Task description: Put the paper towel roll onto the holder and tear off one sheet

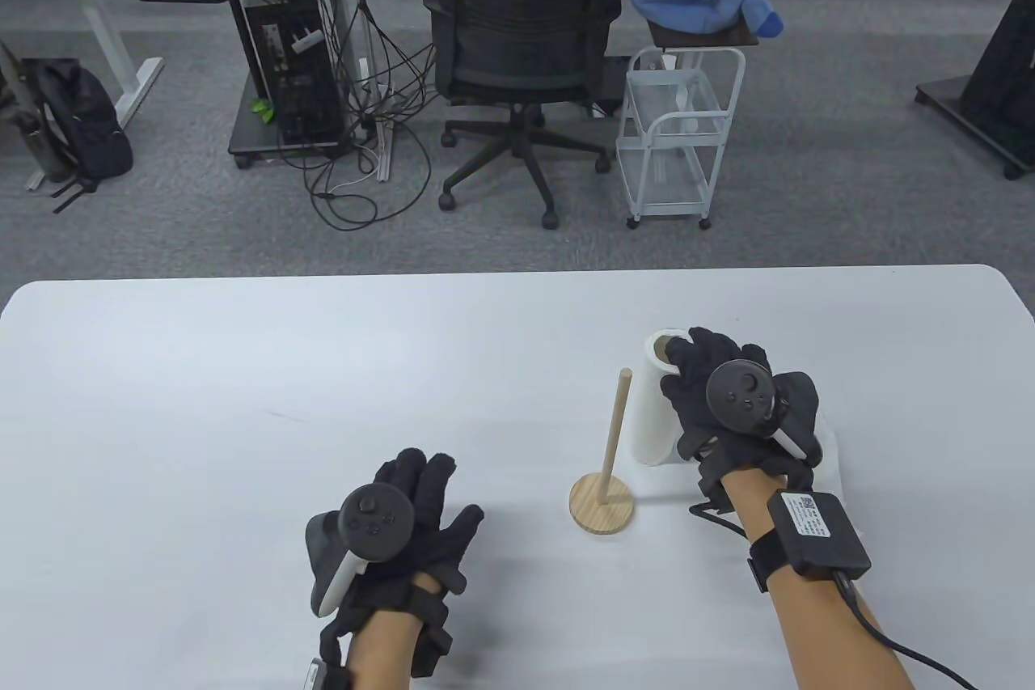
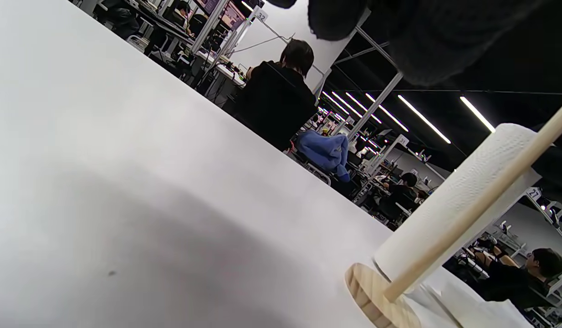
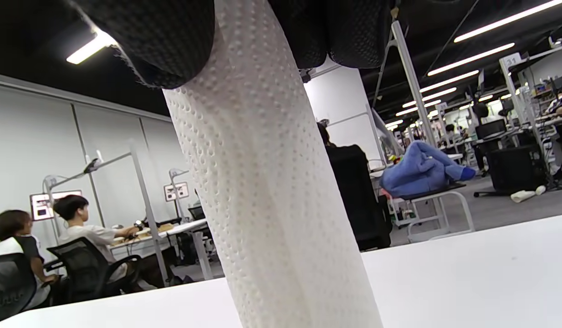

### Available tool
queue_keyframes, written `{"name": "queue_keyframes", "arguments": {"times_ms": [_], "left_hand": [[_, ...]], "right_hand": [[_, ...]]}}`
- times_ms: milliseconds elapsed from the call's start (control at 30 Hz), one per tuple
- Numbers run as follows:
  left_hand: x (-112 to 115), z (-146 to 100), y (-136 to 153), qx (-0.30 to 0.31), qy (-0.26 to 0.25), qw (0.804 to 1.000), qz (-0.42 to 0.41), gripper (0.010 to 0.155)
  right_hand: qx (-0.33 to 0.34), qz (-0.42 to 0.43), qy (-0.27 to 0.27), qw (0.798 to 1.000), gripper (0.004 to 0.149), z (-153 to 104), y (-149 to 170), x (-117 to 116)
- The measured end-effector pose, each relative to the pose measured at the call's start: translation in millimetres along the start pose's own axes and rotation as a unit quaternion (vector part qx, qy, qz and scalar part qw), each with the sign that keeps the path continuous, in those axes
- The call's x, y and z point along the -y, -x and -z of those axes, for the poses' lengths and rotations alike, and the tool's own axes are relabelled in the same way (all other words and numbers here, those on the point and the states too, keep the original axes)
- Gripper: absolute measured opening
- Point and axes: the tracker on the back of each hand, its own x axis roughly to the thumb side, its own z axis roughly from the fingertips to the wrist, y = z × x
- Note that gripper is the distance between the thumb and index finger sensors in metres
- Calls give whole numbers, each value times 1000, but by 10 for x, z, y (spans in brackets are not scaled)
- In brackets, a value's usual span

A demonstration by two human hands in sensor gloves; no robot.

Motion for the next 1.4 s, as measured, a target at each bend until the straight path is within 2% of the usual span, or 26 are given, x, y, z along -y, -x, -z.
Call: {"name": "queue_keyframes", "arguments": {"times_ms": [200,567,700,1000,1400], "left_hand": [[14,22,29,3,14,1000,-17,73],[49,7,45,4,37,998,-50,73],[16,2,49,4,25,999,-36,74],[39,21,65,-3,38,998,-46,74],[2,-10,124,-4,34,997,-76,74]], "right_hand": [[-25,-16,-13,999,52,-62,-35,348],[-60,-16,30,998,53,-189,-65,1310],[-57,-17,52,997,53,-217,-138,1598],[-26,-25,80,996,53,-202,-471,1997],[6,-17,111,994,53,-201,-910,2348]]}}
